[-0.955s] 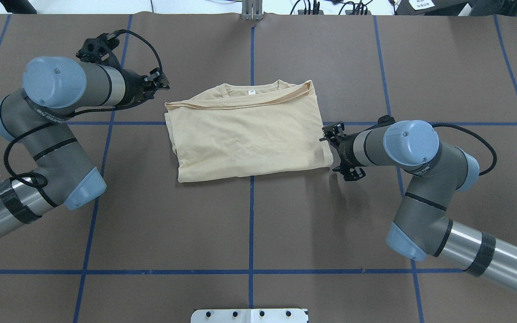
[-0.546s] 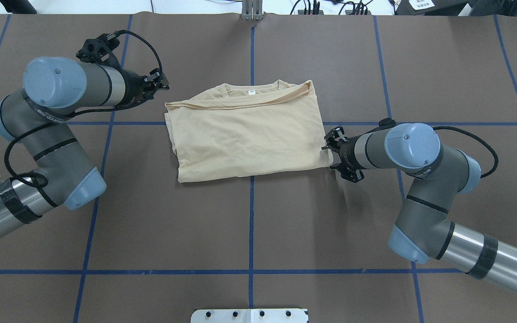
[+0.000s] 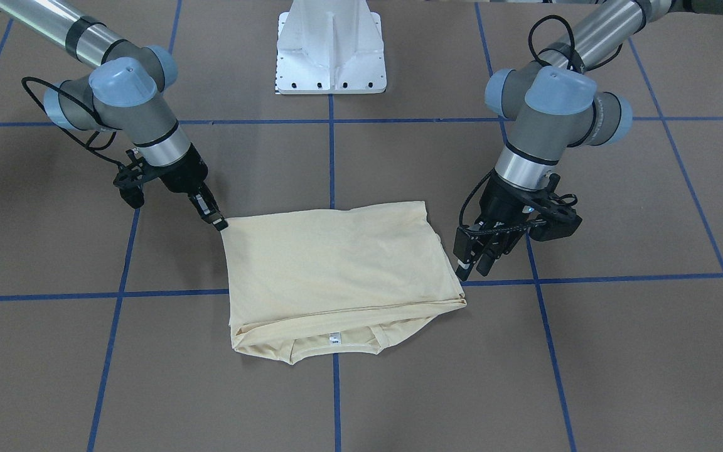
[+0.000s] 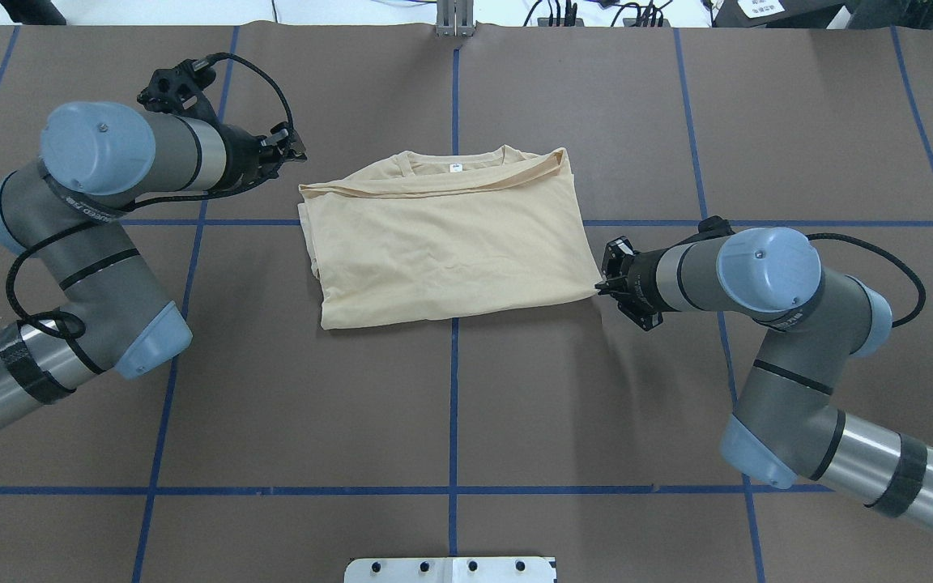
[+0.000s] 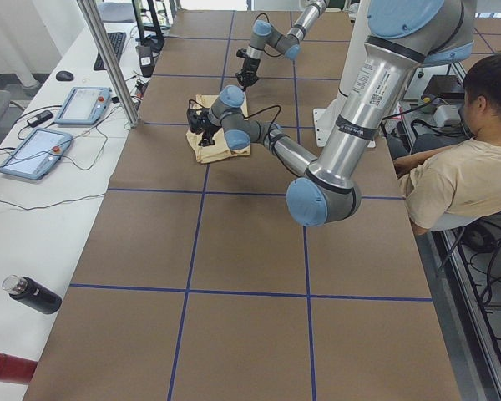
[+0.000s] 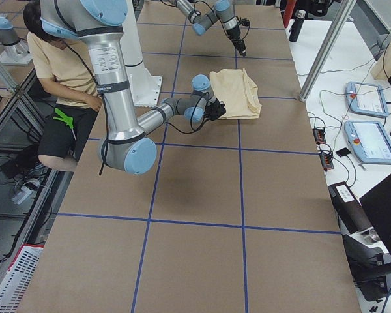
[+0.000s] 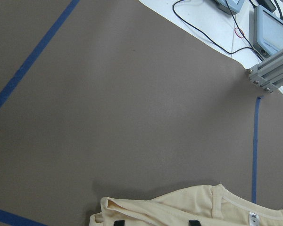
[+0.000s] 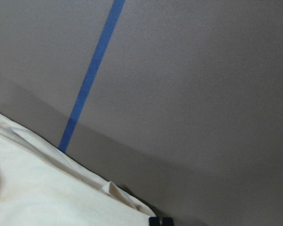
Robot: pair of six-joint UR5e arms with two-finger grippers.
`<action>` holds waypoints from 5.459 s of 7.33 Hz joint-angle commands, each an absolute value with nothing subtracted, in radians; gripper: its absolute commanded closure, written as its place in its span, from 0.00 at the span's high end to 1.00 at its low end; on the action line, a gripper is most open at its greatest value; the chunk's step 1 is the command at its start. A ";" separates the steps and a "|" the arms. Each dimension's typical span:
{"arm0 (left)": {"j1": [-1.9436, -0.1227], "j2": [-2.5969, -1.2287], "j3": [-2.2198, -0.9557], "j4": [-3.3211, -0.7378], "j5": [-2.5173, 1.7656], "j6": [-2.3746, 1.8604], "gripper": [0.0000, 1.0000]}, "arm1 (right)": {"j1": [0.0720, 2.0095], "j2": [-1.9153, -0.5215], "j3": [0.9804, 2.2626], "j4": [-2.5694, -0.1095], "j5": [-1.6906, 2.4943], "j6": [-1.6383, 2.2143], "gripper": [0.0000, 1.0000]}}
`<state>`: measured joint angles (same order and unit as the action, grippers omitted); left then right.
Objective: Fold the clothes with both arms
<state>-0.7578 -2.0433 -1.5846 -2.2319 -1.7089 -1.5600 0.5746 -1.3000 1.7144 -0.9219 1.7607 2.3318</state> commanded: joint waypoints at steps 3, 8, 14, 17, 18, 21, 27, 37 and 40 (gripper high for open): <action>-0.758 -2.046 -1.640 -2.232 -1.715 -1.563 0.54 | 0.447 -1.460 1.946 -0.923 1.763 2.335 0.00; -0.758 -2.045 -1.761 -2.224 -1.842 -1.563 0.53 | 0.002 -1.543 2.152 -0.920 1.673 2.333 0.99; -0.660 -1.949 -1.841 -2.187 -1.928 -1.588 0.92 | 0.414 -1.467 2.052 -0.934 1.773 2.115 1.00; -0.476 -1.917 -1.790 -2.186 -1.835 -1.681 0.89 | 0.679 -1.339 1.855 -0.930 2.029 1.866 1.00; -0.466 -1.933 -1.755 -2.186 -1.795 -1.681 0.88 | 0.686 -1.322 1.823 -0.928 2.042 1.817 1.00; -0.436 -1.948 -1.720 -2.184 -1.792 -1.690 0.75 | 0.686 -1.319 1.815 -0.928 2.031 1.809 1.00; -0.431 -1.953 -1.694 -2.180 -1.789 -1.690 0.34 | 0.687 -1.321 1.816 -0.922 2.033 1.810 1.00; -0.719 -2.152 -1.337 -2.373 -1.706 -1.391 0.00 | 0.690 -1.318 1.824 -0.930 2.011 1.818 1.00; -0.759 -2.201 -1.238 -2.436 -1.712 -1.364 0.62 | 0.584 -1.290 1.835 -0.928 1.835 1.822 1.00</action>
<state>-0.7471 -2.1947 -1.2489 -2.4253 -1.7073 -1.3723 0.6440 -1.3074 1.8355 -0.9263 1.8907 1.8210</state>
